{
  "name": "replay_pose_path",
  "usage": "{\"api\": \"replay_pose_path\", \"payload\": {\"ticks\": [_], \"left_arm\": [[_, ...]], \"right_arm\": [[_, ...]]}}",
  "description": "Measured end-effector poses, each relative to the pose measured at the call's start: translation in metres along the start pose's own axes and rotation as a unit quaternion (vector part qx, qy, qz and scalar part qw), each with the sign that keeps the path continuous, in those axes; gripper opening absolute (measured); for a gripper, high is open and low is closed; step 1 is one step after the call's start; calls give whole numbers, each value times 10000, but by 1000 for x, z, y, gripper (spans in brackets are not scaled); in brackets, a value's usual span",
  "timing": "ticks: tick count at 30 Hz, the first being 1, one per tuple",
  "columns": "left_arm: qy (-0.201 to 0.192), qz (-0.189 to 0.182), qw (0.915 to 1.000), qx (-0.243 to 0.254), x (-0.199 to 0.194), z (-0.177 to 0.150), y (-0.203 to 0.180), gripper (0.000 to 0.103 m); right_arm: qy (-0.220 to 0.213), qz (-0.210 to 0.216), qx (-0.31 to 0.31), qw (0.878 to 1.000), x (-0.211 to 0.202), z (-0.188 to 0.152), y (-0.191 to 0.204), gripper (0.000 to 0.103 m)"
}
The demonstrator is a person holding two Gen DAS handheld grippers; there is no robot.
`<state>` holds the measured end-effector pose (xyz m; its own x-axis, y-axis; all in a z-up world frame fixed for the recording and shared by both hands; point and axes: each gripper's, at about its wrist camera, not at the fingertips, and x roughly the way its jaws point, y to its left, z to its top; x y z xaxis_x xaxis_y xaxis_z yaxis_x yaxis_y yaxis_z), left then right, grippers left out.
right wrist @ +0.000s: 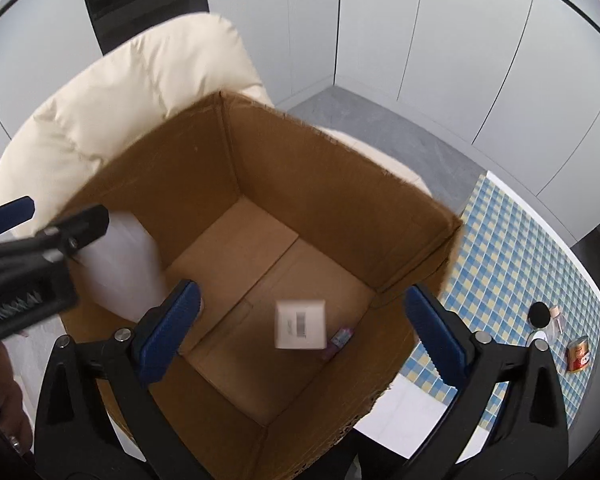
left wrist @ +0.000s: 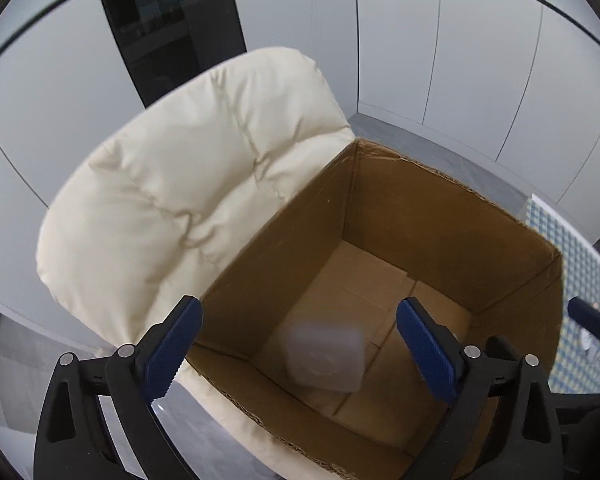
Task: Organize objects
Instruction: 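Open the right tool over the box while the left tool releases the compact, then withdraw both open tools from the box back toward the table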
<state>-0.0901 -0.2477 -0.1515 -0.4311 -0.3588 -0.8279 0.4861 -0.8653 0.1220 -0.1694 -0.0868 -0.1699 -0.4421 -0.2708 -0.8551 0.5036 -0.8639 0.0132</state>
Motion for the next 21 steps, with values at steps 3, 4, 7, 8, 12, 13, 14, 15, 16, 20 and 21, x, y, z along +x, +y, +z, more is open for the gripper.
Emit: {"api": "replay_pose_path", "payload": {"ticks": [3,4,7,8,12,13,14,15,16,20,21], "left_arm": [[-40,-6,9999,114,-2,0,-4,98],[-36,-20,9999,139,-2,-1,-6,98],[10,-61,9999,122,-1,0,-5,98],[22,-71,9999,86,-1,0,-4,98],[93,-107,9999,-5,2,1,-1,98],[112,-111,9999,-12,4,1,-1,98],[134,-135,9998,-22,4,2,0,98],[146,-144,9998,-35,4,2,0,98],[151,-156,9998,-50,5,2,0,98],[140,-236,9996,-111,6,3,3,98],[153,-248,9995,-126,6,3,3,98]], "right_arm": [[-11,51,96,9999,-3,2,-3,103],[-17,58,124,9999,-4,2,-5,103],[-18,14,159,9999,-5,2,-7,103],[-10,9,172,9999,-5,2,-8,103],[31,18,234,9997,-6,1,-11,103],[35,15,253,9997,-6,1,-12,103],[32,19,269,9996,-6,1,-12,103],[28,27,283,9996,-7,1,-13,103],[23,39,292,9996,-7,1,-13,103],[0,36,292,9996,-9,1,-14,103],[-12,44,301,9995,-9,1,-14,103]]}}
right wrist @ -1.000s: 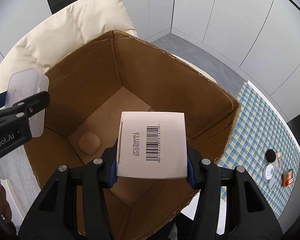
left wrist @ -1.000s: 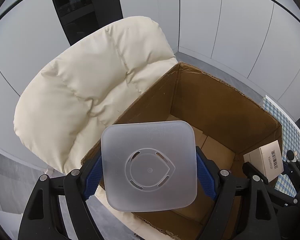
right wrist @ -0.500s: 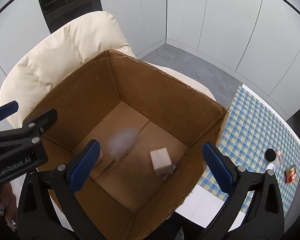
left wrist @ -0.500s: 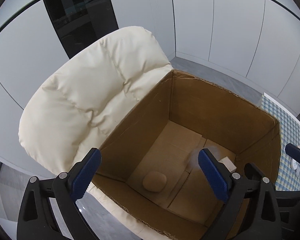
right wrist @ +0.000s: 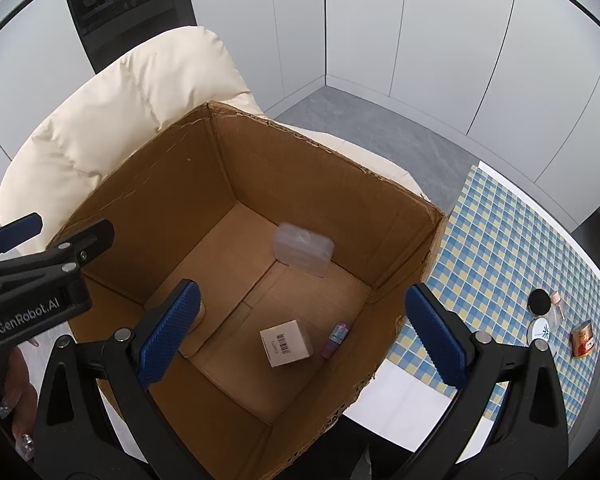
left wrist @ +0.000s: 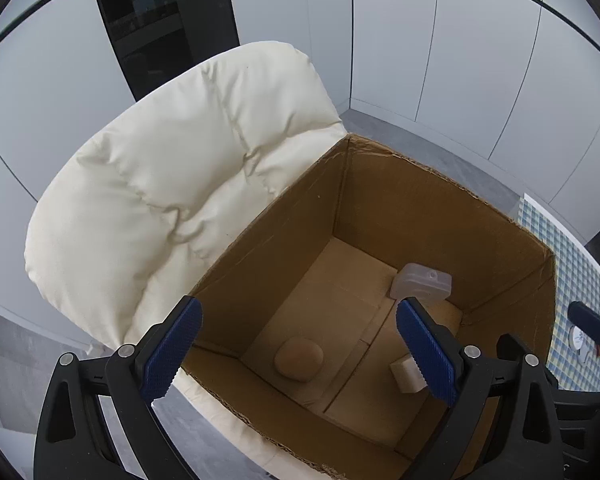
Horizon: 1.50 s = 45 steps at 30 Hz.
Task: Organize objects
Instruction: 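Withdraw both open tools from the box back toward the table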
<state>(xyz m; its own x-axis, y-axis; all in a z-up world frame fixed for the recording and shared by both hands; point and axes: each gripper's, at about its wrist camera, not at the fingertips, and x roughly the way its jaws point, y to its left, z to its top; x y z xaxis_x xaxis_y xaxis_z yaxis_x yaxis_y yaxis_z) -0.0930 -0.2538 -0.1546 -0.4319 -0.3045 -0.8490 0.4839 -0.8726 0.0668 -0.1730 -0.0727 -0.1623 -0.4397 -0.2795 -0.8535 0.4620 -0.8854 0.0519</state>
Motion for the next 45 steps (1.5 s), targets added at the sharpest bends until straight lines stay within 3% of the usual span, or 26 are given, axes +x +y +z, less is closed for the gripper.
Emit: {"api": "replay_pose_path", "payload": {"ticks": [9,12,23,30,45], "left_arm": [[208,-251,9989,-329,4,-2,12,98],[187,-244,9994,-170,-3,-2,13,97],[-90,-139,9988,452,-66,-21,8,97],[-47,-298,9989,363,-102,-41,16,97],[-189,-157,9995,172,-184,-99,42,97]], "right_arm": [[112,162,79,9998,-3,-7,-1,103],[132,189,101,9997,-9,-10,0,103],[237,176,-39,9996,-42,-21,0,103],[131,173,62,9997,-77,-34,-3,103],[-135,-5,263,9996,-173,-92,-9,103]]}}
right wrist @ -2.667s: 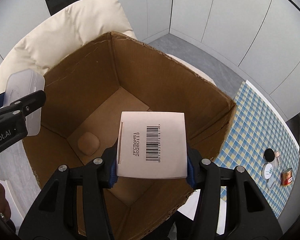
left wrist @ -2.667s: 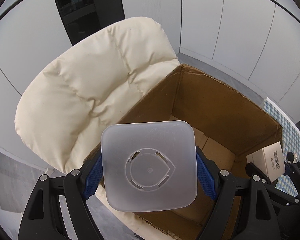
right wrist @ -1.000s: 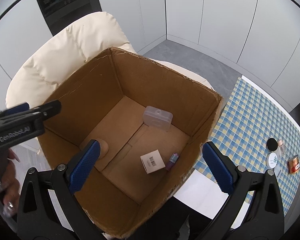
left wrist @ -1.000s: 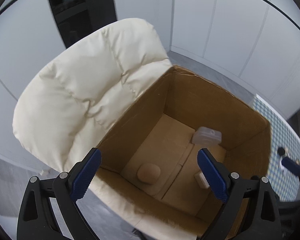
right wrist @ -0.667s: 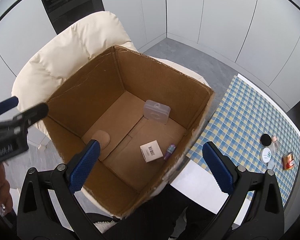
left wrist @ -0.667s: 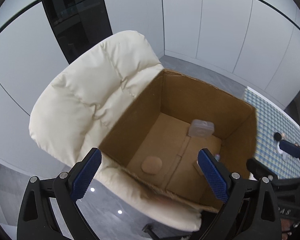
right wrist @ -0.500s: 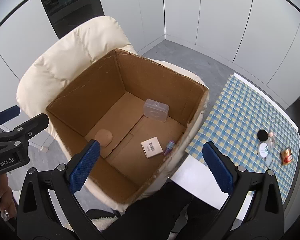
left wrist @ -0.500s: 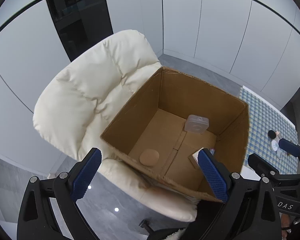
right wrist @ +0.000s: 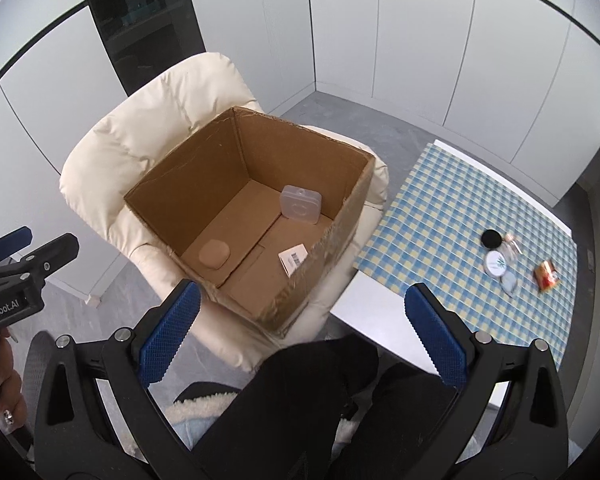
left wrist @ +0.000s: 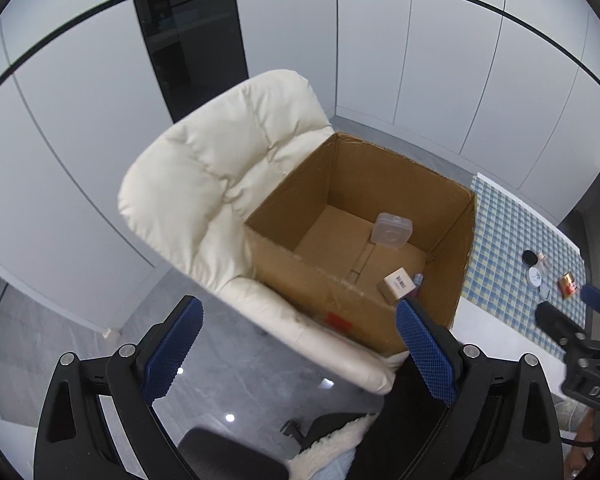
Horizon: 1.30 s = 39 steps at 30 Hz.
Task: Organize objects
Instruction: 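Withdraw both open tools from the box back toward the table, then move both open tools from the box toward the cosmetics on the cloth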
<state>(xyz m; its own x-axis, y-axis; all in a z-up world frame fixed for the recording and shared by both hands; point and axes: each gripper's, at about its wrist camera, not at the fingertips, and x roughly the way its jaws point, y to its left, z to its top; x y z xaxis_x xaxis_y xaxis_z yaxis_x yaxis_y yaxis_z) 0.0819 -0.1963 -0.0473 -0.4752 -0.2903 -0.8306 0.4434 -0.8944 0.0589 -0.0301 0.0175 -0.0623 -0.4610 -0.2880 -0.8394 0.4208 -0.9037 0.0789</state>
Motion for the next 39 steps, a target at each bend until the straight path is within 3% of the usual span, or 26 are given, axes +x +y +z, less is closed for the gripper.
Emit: {"api": "replay_pose_path", "payload": {"ticks": [6,13,22,31,39], "left_arm": [[140,154,9997,-84,-25,-24,9,97],[139,-107,9997,-154,-52,-55,16,97],[400,-279,9979,-424,-59,-95,39,97],[359,-194,9983,-414,-59,-97,40,97],[521,-394,9975,-269,-49,-98,25,97]], "right_arm": [[-255,80,292,9992,-40,-26,-3,103],[-200,-130,361,9991,-69,-63,0,103],[-38,-23,570,9984,-91,-112,-6,103],[-76,-80,685,9976,-100,-128,-13,103],[-131,-126,776,9968,-99,-127,-25,103]]}}
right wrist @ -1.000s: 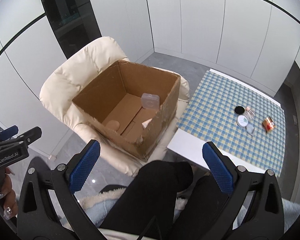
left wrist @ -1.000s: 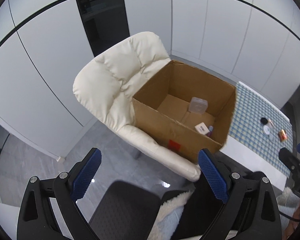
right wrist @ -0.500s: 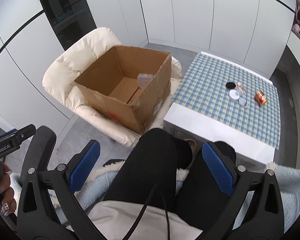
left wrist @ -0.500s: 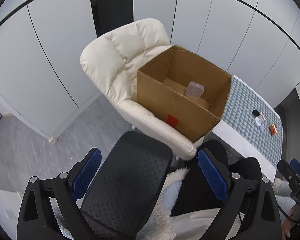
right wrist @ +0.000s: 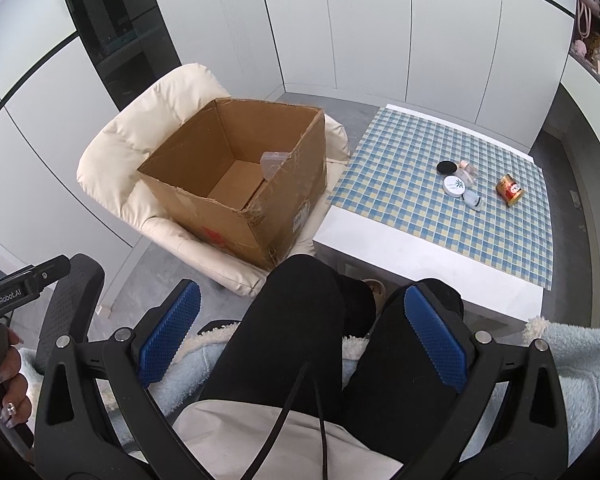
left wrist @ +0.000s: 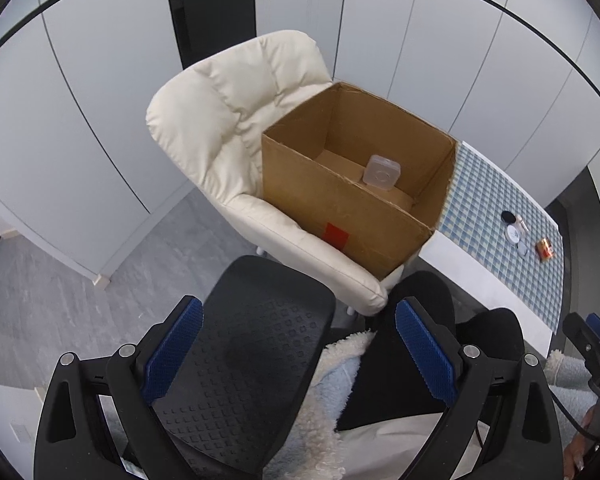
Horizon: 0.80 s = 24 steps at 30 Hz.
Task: Organize objects
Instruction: 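Move both open tools from the box toward the cosmetics on the cloth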
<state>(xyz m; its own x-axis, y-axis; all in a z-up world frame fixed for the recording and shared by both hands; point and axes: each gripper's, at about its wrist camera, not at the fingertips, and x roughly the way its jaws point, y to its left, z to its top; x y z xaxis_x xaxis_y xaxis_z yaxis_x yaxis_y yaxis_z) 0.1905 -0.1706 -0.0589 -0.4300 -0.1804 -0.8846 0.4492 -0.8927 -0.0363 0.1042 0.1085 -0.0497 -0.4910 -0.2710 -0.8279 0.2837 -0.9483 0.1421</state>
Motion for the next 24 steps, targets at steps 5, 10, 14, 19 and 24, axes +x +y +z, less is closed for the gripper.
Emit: {"api": "replay_pose_path", "payload": {"ticks": [5,10,14,19,24], "left_arm": [[-17,-39,9999,126,2,0,-9,97],[-200,-48,9996,216,-4,2,-15,97],[-246,-32,9991,343,-2,5,-24,97],[-168,-171,9981,564,7,7,-42,97],[-85,-336,9960,829,15,8,-63,97]], "right_arm": [[66,-9,92,9999,8,0,-6,103],[-40,-120,191,9997,3,1,-16,103],[-136,-276,286,9991,-4,1,-28,103],[-219,-458,549,9972,-11,-1,-51,103],[-254,-664,864,9937,-14,-5,-77,103]]}}
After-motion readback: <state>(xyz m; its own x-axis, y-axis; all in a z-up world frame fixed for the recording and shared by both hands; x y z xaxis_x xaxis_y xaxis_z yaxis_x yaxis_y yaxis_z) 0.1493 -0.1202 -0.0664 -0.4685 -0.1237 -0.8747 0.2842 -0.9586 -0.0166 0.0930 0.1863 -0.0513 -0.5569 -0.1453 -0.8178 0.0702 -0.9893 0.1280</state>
